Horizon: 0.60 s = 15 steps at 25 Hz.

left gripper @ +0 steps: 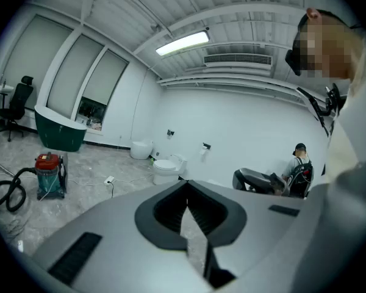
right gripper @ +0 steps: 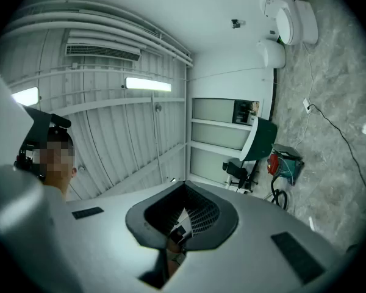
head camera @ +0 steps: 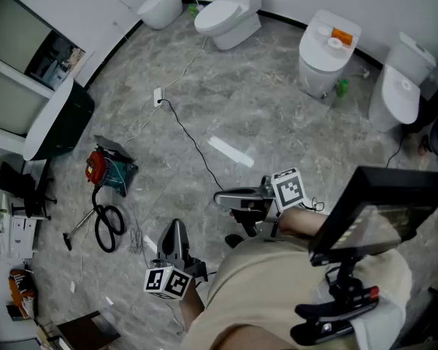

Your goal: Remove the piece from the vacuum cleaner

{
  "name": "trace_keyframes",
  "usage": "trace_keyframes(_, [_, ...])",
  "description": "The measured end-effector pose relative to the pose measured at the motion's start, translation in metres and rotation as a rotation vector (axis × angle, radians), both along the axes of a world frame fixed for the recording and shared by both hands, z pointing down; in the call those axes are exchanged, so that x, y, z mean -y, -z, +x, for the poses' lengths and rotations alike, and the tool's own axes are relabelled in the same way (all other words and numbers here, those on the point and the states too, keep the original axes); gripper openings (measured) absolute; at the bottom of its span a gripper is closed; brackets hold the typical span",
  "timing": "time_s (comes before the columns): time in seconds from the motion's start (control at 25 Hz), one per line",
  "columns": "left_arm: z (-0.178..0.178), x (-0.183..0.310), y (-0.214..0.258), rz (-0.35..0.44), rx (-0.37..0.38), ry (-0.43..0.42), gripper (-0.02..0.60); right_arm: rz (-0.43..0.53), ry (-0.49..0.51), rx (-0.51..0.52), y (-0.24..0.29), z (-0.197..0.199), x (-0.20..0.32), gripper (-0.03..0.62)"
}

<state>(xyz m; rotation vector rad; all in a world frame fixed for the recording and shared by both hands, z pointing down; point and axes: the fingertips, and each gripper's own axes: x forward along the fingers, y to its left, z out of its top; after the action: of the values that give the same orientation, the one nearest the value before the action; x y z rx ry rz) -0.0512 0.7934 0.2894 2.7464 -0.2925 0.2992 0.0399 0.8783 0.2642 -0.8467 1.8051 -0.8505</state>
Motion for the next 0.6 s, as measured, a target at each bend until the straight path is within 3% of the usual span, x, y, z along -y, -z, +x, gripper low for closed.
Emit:
trace_keyframes(0.16, [-0.016, 0.009, -0.003, -0.017, 0.004, 0.012, 0.003, -0.062, 0.045, 0.033, -0.013, -0.022, 0.013, 0.002])
trace_keyframes(0.32, [-0.042, 0.038, -0.013, -0.079, 0.014, 0.057, 0.003, -0.022, 0.066, 0.032, -0.003, -0.042, 0.041, 0.002])
trace_keyframes(0.6, [-0.082, 0.083, -0.005, -0.082, -0.045, 0.085, 0.003, 0.01, 0.123, 0.071, 0.009, -0.08, 0.085, 0.002])
